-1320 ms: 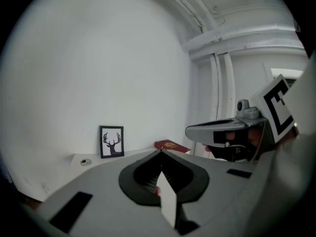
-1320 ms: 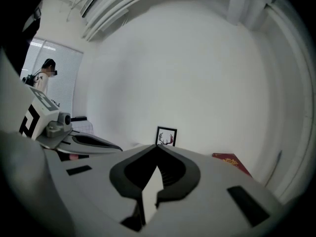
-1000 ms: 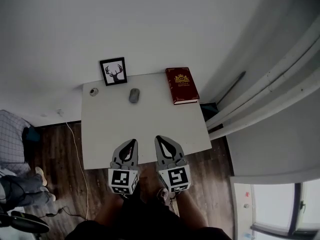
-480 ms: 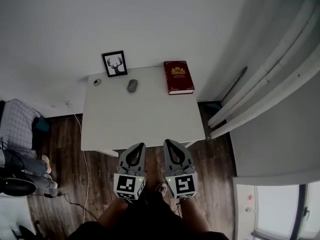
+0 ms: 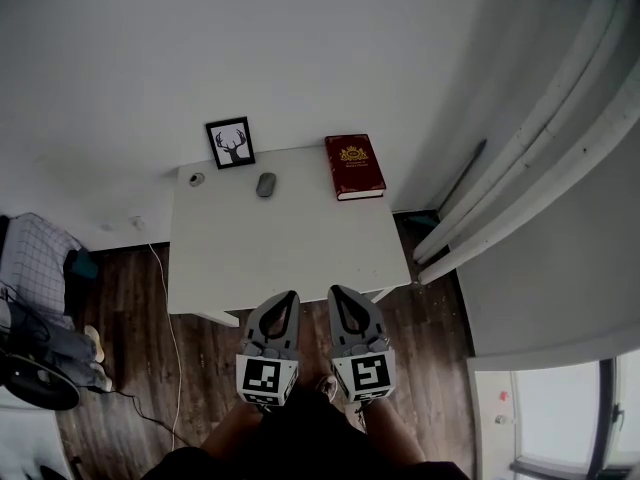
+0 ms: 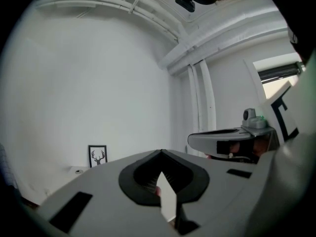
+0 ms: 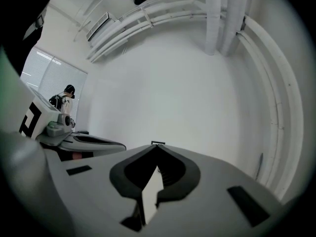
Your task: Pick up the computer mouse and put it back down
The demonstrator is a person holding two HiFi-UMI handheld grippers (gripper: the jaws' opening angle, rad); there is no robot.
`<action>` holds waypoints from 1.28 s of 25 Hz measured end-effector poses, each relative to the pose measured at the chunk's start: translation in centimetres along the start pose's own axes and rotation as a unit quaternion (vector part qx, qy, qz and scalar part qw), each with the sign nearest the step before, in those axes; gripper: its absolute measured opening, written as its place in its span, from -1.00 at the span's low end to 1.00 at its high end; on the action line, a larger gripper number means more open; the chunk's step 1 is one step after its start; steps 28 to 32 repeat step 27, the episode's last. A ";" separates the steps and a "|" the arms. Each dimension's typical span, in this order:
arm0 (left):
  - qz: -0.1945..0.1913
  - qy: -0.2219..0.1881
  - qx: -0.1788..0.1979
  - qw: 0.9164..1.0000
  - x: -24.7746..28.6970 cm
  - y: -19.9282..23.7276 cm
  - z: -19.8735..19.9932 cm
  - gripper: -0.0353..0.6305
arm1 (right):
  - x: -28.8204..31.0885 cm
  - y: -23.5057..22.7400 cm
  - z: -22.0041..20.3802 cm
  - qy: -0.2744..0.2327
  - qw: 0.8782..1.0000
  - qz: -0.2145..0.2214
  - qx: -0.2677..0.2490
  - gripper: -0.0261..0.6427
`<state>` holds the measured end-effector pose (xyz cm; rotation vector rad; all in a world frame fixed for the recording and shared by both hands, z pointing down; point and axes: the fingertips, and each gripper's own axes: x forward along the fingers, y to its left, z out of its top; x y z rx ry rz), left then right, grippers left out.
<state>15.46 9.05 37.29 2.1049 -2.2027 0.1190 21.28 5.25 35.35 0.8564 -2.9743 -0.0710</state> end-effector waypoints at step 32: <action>0.001 -0.011 -0.005 1.000 -0.6 1.2 0.3 -0.89 | -0.4 0.4 0.6 -0.002 1.000 -0.018 -0.014 -0.87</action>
